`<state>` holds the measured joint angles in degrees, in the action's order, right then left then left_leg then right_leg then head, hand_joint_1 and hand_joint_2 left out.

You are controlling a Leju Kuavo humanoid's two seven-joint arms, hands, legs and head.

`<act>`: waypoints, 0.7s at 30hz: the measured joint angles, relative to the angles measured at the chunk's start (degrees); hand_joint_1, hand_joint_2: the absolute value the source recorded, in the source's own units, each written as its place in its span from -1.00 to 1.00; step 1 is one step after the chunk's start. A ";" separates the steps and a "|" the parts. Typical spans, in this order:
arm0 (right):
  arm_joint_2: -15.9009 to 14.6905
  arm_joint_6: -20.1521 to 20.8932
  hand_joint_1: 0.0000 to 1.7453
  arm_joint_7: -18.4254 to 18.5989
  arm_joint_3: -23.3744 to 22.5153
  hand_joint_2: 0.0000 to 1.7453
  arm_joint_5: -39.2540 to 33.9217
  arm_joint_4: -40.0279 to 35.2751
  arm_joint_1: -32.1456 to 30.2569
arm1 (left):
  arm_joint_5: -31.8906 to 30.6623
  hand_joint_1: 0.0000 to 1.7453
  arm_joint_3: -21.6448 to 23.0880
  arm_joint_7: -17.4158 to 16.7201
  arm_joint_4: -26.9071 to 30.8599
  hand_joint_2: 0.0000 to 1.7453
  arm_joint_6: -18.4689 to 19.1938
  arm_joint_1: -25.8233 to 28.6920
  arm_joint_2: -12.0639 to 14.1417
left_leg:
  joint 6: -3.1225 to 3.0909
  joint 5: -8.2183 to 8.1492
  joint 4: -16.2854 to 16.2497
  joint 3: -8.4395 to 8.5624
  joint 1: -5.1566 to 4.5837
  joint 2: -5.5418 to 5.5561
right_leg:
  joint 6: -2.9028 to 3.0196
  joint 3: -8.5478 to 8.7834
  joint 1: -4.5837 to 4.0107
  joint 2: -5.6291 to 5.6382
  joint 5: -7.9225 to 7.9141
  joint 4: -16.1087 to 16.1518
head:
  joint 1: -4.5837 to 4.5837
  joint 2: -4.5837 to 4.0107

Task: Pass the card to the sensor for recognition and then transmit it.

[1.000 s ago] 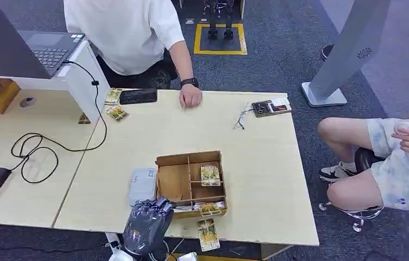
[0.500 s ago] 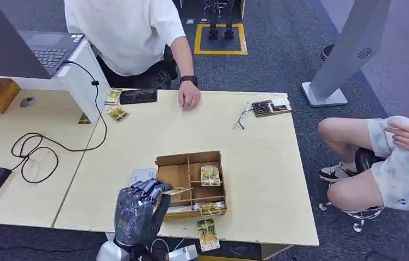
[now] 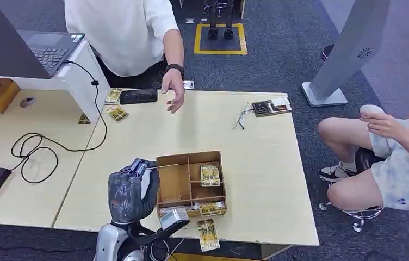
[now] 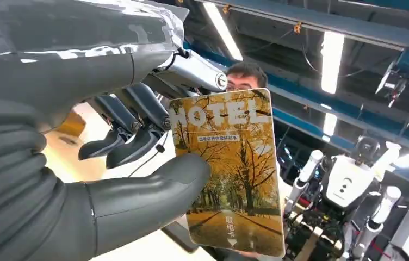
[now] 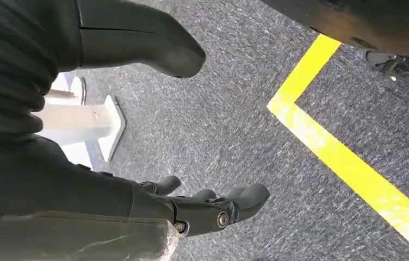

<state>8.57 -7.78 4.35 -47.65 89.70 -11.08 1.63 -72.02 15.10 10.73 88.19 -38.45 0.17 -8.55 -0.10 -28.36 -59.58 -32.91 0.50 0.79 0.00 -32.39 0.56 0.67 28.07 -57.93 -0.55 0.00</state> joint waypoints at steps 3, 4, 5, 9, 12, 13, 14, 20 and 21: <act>0.02 0.00 -1.00 0.00 0.22 1.00 -0.02 0.00 0.00 | 0.00 1.00 0.00 -0.02 -0.61 1.00 0.00 -0.33 0.00 | -0.01 -0.01 0.00 -0.01 -0.01 0.00 | -0.01 -0.01 0.00 0.00 0.01 0.00 | 0.00 0.00; 0.02 0.00 -1.00 0.00 0.24 1.00 -0.02 0.00 0.00 | 0.06 1.00 0.00 -0.06 -0.83 1.00 0.00 -0.43 0.02 | -0.02 -0.02 0.00 -0.01 -0.01 0.00 | -0.01 -0.01 0.00 0.00 0.01 0.01 | 0.00 0.00; 0.02 0.00 -1.00 0.00 0.26 1.00 -0.02 0.00 0.00 | 0.35 1.00 0.00 -0.35 -0.96 1.00 0.00 -0.47 0.02 | -0.02 -0.02 0.00 -0.01 -0.01 0.00 | -0.01 -0.02 0.00 0.00 0.01 0.01 | 0.02 0.00; 0.02 0.04 -1.00 0.00 0.50 1.00 -0.02 0.00 0.00 | 1.40 1.00 0.02 -2.92 -2.27 1.00 0.02 -1.51 0.24 | -0.02 -0.01 0.00 -0.01 -0.01 0.01 | -0.01 -0.03 0.00 -0.01 0.01 0.01 | 0.00 0.00; 0.02 0.09 -1.00 0.22 1.37 1.00 -0.02 0.00 0.06 | 1.68 1.00 0.70 -8.49 -5.69 1.00 0.09 -5.04 0.92 | 0.01 0.01 -0.01 0.00 0.00 0.01 | 0.01 -0.02 0.00 -0.02 -0.02 0.00 | 0.00 0.00; 0.02 0.09 -1.00 0.46 1.77 1.00 0.00 0.00 0.07 | 1.92 1.00 1.18 -10.06 -6.80 1.00 0.20 -6.51 1.25 | 0.04 0.07 -0.01 0.00 0.00 0.01 | 0.02 -0.02 0.00 -0.02 -0.03 0.00 | 0.00 0.00; 0.02 0.07 -1.00 0.63 2.16 1.00 -0.02 0.00 0.11 | 2.16 1.00 1.77 -11.44 -8.18 1.00 0.44 -7.94 1.64 | 0.05 0.07 -0.01 0.00 0.00 0.01 | 0.03 -0.02 0.00 -0.02 -0.06 0.00 | 0.00 0.00; 0.02 0.09 -1.00 1.75 4.28 1.00 -0.02 0.00 0.30 | 2.84 1.00 3.13 -16.42 -16.62 1.00 2.67 -16.30 2.10 | 0.05 0.13 -0.02 0.00 0.00 0.00 | 0.06 -0.02 0.00 0.01 -0.13 -0.01 | 0.02 0.00; 0.02 0.09 -1.00 1.81 4.65 1.00 0.00 0.00 0.29 | 2.88 1.00 3.15 -16.89 -17.65 1.00 2.84 -17.35 2.10 | 0.05 0.13 -0.02 0.00 0.00 0.00 | 0.06 -0.02 0.00 0.01 -0.13 -0.01 | 0.00 0.00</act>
<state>8.59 -7.69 6.16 -43.00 89.70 -11.08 1.93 -69.13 18.25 -6.16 70.54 -35.61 -17.19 -6.45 -0.04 -28.23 -59.61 -32.91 0.51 0.79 0.05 -32.41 0.56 0.68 27.93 -57.94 -0.54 0.00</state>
